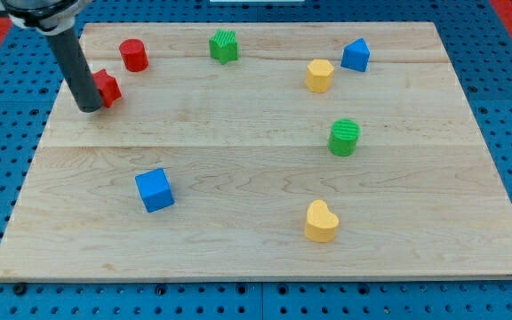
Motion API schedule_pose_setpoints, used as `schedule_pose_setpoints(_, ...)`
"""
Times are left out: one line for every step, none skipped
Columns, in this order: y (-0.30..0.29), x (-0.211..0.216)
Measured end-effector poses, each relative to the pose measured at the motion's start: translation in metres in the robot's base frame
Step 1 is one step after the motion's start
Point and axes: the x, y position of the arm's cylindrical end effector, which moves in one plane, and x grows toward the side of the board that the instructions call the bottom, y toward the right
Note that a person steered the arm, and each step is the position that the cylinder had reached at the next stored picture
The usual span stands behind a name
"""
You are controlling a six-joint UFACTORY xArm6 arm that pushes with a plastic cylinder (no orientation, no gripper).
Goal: Push the red star into the red circle
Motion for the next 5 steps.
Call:
schedule_pose_setpoints(-0.026, -0.001)
schedule_pose_setpoints(-0.036, -0.002)
schedule_pose_setpoints(-0.036, -0.002)
schedule_pose_setpoints(-0.015, -0.002)
schedule_pose_setpoints(0.01, -0.002)
